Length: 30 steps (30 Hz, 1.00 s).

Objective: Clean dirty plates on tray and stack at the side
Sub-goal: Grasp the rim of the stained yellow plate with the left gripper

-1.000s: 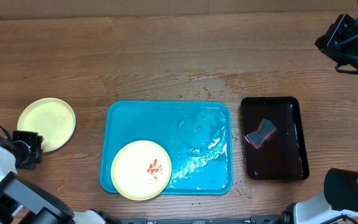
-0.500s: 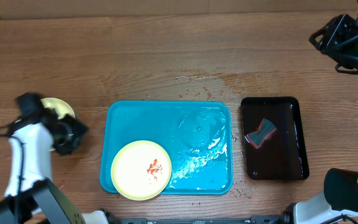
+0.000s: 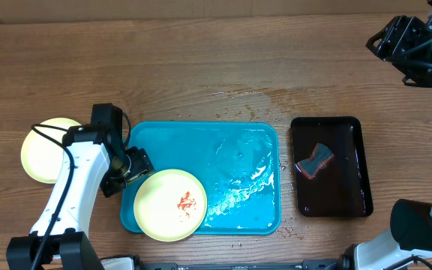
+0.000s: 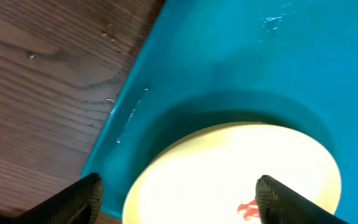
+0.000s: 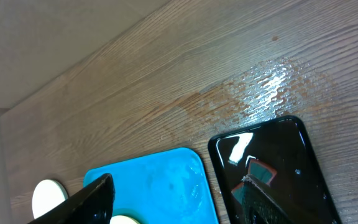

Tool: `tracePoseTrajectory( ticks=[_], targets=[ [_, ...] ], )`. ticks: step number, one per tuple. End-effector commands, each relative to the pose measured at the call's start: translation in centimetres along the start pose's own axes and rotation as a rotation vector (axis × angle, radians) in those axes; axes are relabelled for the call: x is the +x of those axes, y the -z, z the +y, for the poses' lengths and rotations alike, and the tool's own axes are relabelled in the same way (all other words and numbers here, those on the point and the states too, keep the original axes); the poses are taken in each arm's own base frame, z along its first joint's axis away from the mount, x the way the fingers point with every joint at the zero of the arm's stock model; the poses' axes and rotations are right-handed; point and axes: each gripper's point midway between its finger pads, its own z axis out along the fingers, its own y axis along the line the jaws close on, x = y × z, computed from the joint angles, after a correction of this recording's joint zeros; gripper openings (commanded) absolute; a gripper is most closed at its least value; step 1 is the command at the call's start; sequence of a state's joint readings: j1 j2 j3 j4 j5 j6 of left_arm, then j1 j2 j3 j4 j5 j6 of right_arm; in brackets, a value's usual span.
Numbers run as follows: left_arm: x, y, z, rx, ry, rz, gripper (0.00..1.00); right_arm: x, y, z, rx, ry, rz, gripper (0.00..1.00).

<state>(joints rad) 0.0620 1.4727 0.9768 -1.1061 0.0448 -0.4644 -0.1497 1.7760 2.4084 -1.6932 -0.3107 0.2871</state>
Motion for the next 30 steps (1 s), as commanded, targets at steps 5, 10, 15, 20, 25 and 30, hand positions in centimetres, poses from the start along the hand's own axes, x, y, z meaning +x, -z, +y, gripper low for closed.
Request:
tracePoseTrajectory(
  ticks=[5, 10, 15, 20, 25, 30],
  targets=[
    [2.8, -2.3, 1.9, -0.067, -0.039, 0.082, 0.79, -0.3, 0.3, 0.3, -0.011, 0.013, -0.015, 0.68],
    [4.1, -3.4, 0.7, 0.027, -0.142, 0.129, 0.80, -0.3, 0.3, 0.3, -0.011, 0.013, -0.014, 0.68],
    [4.1, -3.5, 0.6, 0.035, -0.153, 0.131, 0.73, -0.2, 0.3, 0.3, -0.010, 0.012, -0.011, 0.67],
    [4.2, -3.9, 0.5, 0.033, -0.150, 0.152, 0.36, -0.2, 0.3, 0.3, -0.010, 0.012, -0.011, 0.66],
    [3.6, -4.5, -0.3, 0.069, -0.149, 0.149, 0.29, -0.2, 0.3, 0.3, -0.010, 0.012, -0.011, 0.65],
    [2.7, -4.9, -2.0, 0.148, -0.149, 0.128, 0.19, -0.2, 0.3, 0.3, -0.010, 0.012, -0.011, 0.65]
  ],
)
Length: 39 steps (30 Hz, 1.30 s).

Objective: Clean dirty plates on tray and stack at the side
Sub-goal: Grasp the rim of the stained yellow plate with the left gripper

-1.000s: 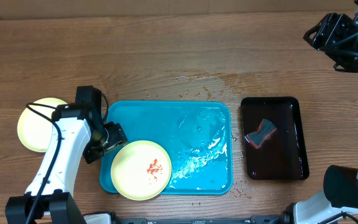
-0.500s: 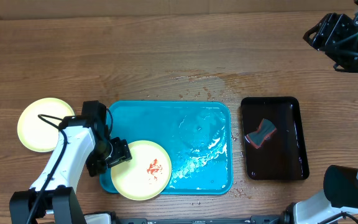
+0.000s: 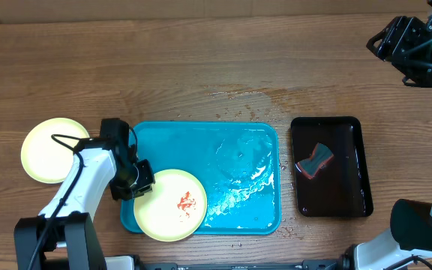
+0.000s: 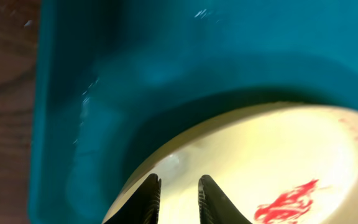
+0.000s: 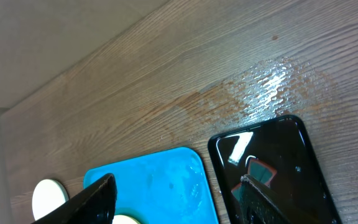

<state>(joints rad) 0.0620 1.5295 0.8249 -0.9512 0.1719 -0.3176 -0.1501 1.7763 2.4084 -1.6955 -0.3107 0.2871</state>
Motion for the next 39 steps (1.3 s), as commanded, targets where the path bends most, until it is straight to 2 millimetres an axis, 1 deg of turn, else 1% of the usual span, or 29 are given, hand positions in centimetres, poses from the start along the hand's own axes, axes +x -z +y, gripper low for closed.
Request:
tracePoseTrajectory(
  ticks=[1, 2, 3, 9, 11, 13, 14, 16, 17, 18, 20, 21, 22, 24, 26, 28, 32, 35, 37, 39],
  targets=[
    [0.3, -0.5, -1.0, 0.053, -0.008, 0.027, 0.13, -0.3, 0.3, 0.3, -0.011, 0.014, -0.014, 0.65],
    [0.2, -0.5, -1.0, 0.053, -0.006, 0.027, 0.06, -0.3, 0.3, 0.3, -0.011, 0.014, -0.014, 0.65],
    [0.2, -0.6, -1.0, 0.052, -0.006, 0.028, 0.04, -0.3, 0.3, 0.3, -0.011, 0.014, -0.014, 0.65],
    [0.0, -0.5, -1.2, 0.066, -0.006, 0.020, 0.04, -0.3, 0.3, 0.3, -0.011, 0.014, -0.014, 0.64],
    [-0.2, -0.5, -1.6, 0.086, -0.011, 0.012, 0.04, -0.3, 0.3, 0.3, -0.011, 0.022, -0.014, 0.64],
    [-0.9, 0.0, -1.7, 0.079, -0.027, -0.012, 0.05, -0.3, 0.3, 0.3, -0.010, 0.033, -0.014, 0.66],
    [-1.4, 0.4, -1.8, 0.074, -0.046, -0.026, 0.13, -0.3, 0.3, 0.3, -0.010, 0.033, -0.014, 0.68],
    [-2.3, 1.9, -2.2, 0.070, -0.087, -0.049, 0.31, -0.3, 0.3, 0.3, -0.010, 0.033, -0.014, 0.72],
    [-2.7, 3.0, -2.5, 0.072, -0.109, -0.058, 0.39, -0.3, 0.3, 0.3, -0.010, 0.032, -0.014, 0.73],
    [-3.1, 4.1, -2.8, 0.073, -0.126, -0.065, 0.44, -0.3, 0.3, 0.3, -0.010, 0.032, -0.014, 0.76],
    [-3.6, 6.7, -3.4, 0.068, -0.164, -0.079, 0.54, -0.3, 0.3, 0.3, -0.010, 0.032, -0.014, 0.77],
    [-3.8, 7.6, -3.2, 0.045, -0.166, -0.084, 0.57, -0.3, 0.3, 0.3, -0.010, 0.032, -0.014, 0.77],
    [-3.8, 8.4, -2.6, 0.002, -0.166, -0.086, 0.60, -0.3, 0.3, 0.3, -0.011, 0.032, -0.014, 0.77],
    [-3.6, 9.0, -0.8, -0.103, -0.152, -0.078, 0.62, -0.2, 0.3, 0.3, -0.011, 0.032, -0.014, 0.78],
    [-2.7, 8.7, -0.3, -0.120, -0.100, -0.044, 0.60, -0.3, 0.3, 0.3, -0.011, 0.032, -0.014, 0.79],
    [-1.4, 8.1, 0.5, -0.150, -0.018, 0.009, 0.57, -0.3, 0.3, 0.3, -0.011, 0.032, -0.014, 0.79],
    [0.7, 6.0, 2.0, -0.203, 0.076, 0.081, 0.54, -0.2, 0.3, 0.3, -0.011, 0.032, -0.014, 0.80],
    [1.3, 4.1, 2.1, -0.184, 0.082, 0.098, 0.52, -0.2, 0.3, 0.3, -0.012, 0.031, -0.013, 0.80],
    [1.7, 3.1, 2.0, -0.171, 0.077, 0.103, 0.52, -0.2, 0.3, 0.3, -0.012, 0.028, -0.013, 0.80],
    [2.1, 2.1, 2.4, -0.191, 0.100, 0.107, 0.52, -0.2, 0.3, 0.3, -0.011, 0.028, -0.013, 0.80]
  ],
)
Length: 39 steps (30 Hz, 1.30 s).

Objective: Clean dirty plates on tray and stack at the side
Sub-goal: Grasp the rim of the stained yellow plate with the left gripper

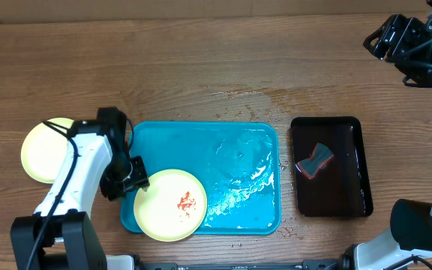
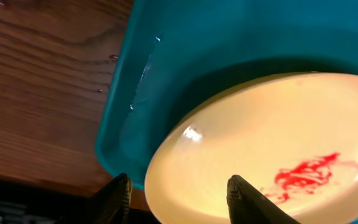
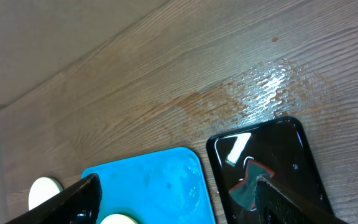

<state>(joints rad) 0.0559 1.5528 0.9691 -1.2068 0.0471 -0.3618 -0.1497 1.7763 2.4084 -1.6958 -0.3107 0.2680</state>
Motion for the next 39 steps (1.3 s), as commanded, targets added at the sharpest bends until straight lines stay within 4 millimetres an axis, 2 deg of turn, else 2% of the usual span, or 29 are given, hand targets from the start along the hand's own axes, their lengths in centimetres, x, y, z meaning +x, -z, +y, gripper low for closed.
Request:
tracePoseTrajectory(
  ticks=[1, 4, 11, 19, 24, 25, 26, 27, 29, 33, 36, 39],
  targets=[
    [0.9, -1.6, 0.6, -0.041, 0.063, 0.026, 0.55, -0.3, 0.3, 0.3, -0.011, 0.009, -0.014, 0.80],
    [0.9, -2.3, 1.1, -0.063, 0.091, 0.014, 0.56, -0.3, 0.3, 0.3, -0.011, 0.004, -0.014, 0.80],
    [-0.1, -2.3, 1.3, -0.078, 0.089, -0.029, 0.59, -0.2, 0.3, 0.4, -0.015, -0.037, -0.012, 0.80],
    [0.9, -3.3, 1.7, -0.093, 0.112, 0.001, 0.63, -0.1, 0.3, 0.7, -0.036, -0.045, -0.004, 0.80],
    [1.4, -4.7, 2.0, -0.094, 0.112, 0.005, 0.62, -0.1, 0.3, 0.7, -0.036, -0.064, -0.004, 0.80],
    [1.4, -5.0, 2.0, -0.092, 0.110, 0.002, 0.58, -0.1, 0.3, 0.7, -0.036, -0.068, -0.004, 0.80],
    [1.4, -5.1, 2.0, -0.089, 0.108, 0.000, 0.47, -0.1, 0.3, 0.7, -0.036, -0.067, -0.004, 0.79],
    [1.4, -5.2, 1.9, -0.086, 0.105, 0.000, 0.31, -0.1, 0.3, 0.7, -0.036, -0.068, -0.004, 0.79],
    [1.3, -5.2, 1.7, -0.074, 0.096, 0.000, 0.13, -0.1, 0.3, 0.8, -0.037, -0.071, -0.003, 0.77],
    [1.4, -5.2, 1.2, -0.044, 0.074, 0.008, 0.12, 0.0, 0.3, 0.9, -0.041, -0.069, -0.001, 0.75],
    [1.2, -5.2, 0.9, -0.030, 0.073, 0.001, 0.04, 0.1, 0.2, 1.2, -0.044, -0.061, 0.003, 0.75],
    [0.3, -5.1, -0.3, 0.031, 0.038, -0.025, 0.04, 0.4, 0.1, 1.7, -0.051, -0.047, 0.009, 0.74]
  ],
)
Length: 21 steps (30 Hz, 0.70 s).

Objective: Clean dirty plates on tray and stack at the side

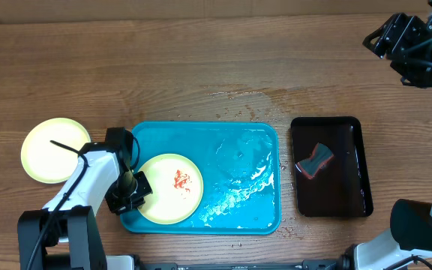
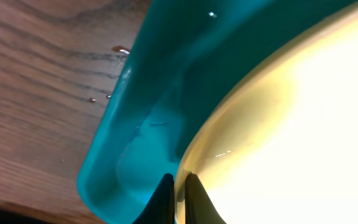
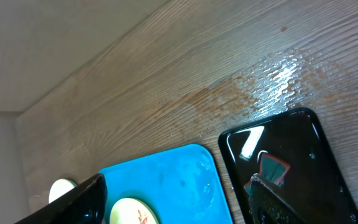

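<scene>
A pale yellow dirty plate [image 1: 167, 187] with a red smear lies in the front left of the blue tray [image 1: 246, 150]. My left gripper [image 1: 133, 196] is at the plate's left edge, shut on its rim. In the left wrist view the two dark fingertips [image 2: 166, 190] pinch the plate's rim [image 2: 278, 124] just inside the tray wall [image 2: 135, 118]. A clean yellow plate [image 1: 51, 150] rests on the table left of the tray. My right gripper [image 1: 396, 37] hangs open high at the far right, holding nothing.
A black tray [image 1: 351, 187] right of the blue tray holds a grey sponge with a red edge [image 1: 315, 159]. The blue tray's floor is wet, and water marks the wood behind it [image 1: 276, 96]. The right wrist view shows both trays [image 3: 166, 174] from afar.
My left gripper was open beside the plate's left edge; it is now shut on the rim. The plate, which overhung the tray's front edge, now lies farther inside. The right arm barely shifted.
My left gripper was open at the dirty plate's left edge, then nearly shut at the rim, then open again with the plate still overhanging the tray's front. Now it is shut on the rim and the plate sits inside the tray. The right gripper stayed open, far right.
</scene>
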Tool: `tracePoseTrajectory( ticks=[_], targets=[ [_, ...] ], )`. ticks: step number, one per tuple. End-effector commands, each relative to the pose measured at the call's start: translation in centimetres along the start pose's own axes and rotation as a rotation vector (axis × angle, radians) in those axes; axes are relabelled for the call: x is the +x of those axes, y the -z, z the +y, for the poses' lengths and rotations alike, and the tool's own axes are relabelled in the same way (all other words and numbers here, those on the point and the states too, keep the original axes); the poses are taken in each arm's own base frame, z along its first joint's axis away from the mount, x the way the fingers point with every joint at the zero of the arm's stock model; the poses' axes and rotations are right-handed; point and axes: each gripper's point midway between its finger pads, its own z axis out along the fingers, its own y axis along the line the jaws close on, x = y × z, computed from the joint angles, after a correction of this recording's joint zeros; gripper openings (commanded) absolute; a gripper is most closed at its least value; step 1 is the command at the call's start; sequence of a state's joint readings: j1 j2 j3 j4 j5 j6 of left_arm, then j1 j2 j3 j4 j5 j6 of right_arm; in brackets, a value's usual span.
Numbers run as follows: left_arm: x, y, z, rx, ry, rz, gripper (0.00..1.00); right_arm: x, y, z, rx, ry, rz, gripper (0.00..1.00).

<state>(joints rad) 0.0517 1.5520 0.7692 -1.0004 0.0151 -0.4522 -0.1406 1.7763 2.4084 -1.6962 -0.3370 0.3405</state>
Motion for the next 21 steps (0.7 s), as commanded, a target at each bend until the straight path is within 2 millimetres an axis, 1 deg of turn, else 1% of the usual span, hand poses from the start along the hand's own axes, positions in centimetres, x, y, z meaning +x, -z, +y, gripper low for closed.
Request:
tracePoseTrajectory(
  ticks=[1, 4, 9, 10, 12, 13, 15, 17, 19, 21],
  targets=[
    [-0.5, -0.1, -1.8, 0.080, -0.060, -0.015, 0.04, 0.2, 0.1, 1.1, -0.024, 0.022, -0.002, 0.74],
    [-1.2, 0.6, -3.5, 0.144, -0.133, -0.046, 0.04, 0.3, 0.0, 1.1, -0.019, 0.028, -0.001, 0.72],
    [-2.2, 1.8, -6.4, 0.196, -0.326, -0.124, 0.04, 0.1, 0.0, 0.8, 0.000, 0.060, -0.010, 0.71],
    [-2.3, 1.9, -7.0, 0.203, -0.357, -0.137, 0.04, 0.1, 0.0, 0.8, 0.002, 0.072, -0.010, 0.69],
    [-2.3, 2.1, -8.1, 0.218, -0.409, -0.161, 0.04, 0.2, -0.1, 0.7, 0.005, 0.089, -0.004, 0.62],
    [-2.3, 2.2, -8.5, 0.223, -0.429, -0.172, 0.04, 0.3, -0.4, 0.5, 0.009, 0.099, 0.004, 0.57],
    [-2.4, 2.3, -9.5, 0.229, -0.488, -0.201, 0.04, 0.7, -1.1, 0.1, 0.022, 0.120, 0.032, 0.49],
    [-2.4, 2.4, -10.4, 0.236, -0.534, -0.226, 0.04, 1.4, -2.2, -0.7, 0.042, 0.117, 0.079, 0.46],
    [-2.3, 2.6, -11.4, 0.254, -0.592, -0.248, 0.04, 2.5, -3.8, -1.5, 0.066, 0.126, 0.142, 0.43],
    [-1.9, 2.9, -12.6, 0.295, -0.652, -0.260, 0.04, 3.8, -5.8, -2.9, 0.118, 0.114, 0.210, 0.38]
  ],
)
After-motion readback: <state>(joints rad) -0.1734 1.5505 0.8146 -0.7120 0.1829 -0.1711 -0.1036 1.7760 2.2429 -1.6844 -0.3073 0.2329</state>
